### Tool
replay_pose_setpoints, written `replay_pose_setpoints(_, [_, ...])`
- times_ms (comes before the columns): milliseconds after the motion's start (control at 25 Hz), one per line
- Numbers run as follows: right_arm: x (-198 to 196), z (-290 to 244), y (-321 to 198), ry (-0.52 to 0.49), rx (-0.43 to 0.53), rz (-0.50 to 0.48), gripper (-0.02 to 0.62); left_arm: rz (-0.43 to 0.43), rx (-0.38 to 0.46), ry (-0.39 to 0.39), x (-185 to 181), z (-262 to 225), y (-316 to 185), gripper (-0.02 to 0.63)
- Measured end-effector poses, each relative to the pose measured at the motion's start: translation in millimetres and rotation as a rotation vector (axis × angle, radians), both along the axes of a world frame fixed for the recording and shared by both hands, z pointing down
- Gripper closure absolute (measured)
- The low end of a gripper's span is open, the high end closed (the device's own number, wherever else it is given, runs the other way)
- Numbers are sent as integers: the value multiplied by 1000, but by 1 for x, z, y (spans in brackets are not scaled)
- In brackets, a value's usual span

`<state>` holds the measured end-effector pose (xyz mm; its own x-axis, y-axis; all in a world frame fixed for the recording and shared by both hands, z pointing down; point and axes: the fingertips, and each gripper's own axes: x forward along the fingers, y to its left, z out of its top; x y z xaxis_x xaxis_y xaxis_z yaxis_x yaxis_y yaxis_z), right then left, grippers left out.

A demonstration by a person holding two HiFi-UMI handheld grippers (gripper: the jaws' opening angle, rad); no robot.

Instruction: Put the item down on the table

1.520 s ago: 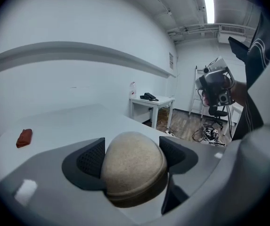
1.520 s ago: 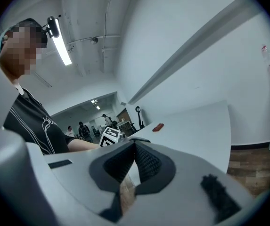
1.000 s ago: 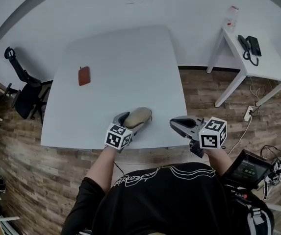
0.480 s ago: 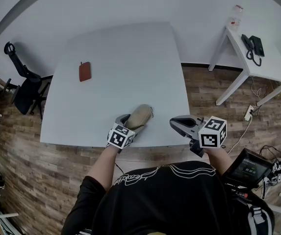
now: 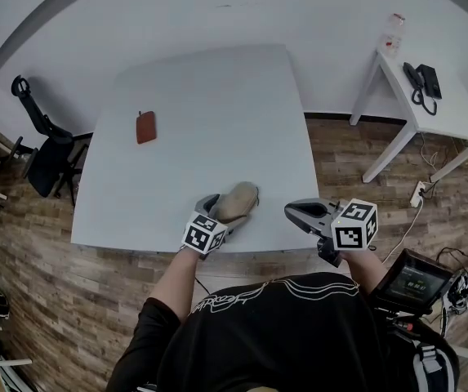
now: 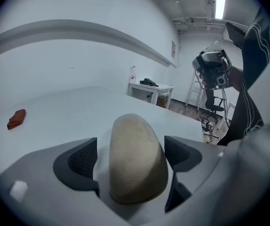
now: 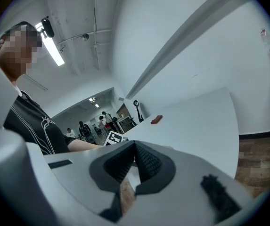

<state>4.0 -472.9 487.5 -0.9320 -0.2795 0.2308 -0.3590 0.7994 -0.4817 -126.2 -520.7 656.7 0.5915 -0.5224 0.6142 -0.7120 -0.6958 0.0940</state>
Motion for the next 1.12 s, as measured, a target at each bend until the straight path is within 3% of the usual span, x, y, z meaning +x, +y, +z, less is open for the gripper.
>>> replay_pose_setpoints(120, [1,2,-1,7,-5,4,586,-10,31,44,1,-8,-5,135])
replay_pose_setpoints(400, [3,1,0,21,-5,29,586,-41,91,111,-10,-38,-14,126])
replay_pose_setpoints(520, [2,2,5,39,1,32,586,-94,114,229,-13,-70,-12,145])
replay_pose_setpoints(640, [-11,-2,30,50,15,32,586,-65,128,362,-11,-112,23,317])
replay_pose_setpoints(840, [-31,-19,82,29,36,61,586,128,109,582,5,-191,114,598])
replay_pose_setpoints(1000, [-49,-38,120,2,71,71,586,261,117,575,20,-228,180,600])
replay_pose_setpoints(1120, [-62,-46,153,-8,101,67,587,240,110,527,20,-236,209,600])
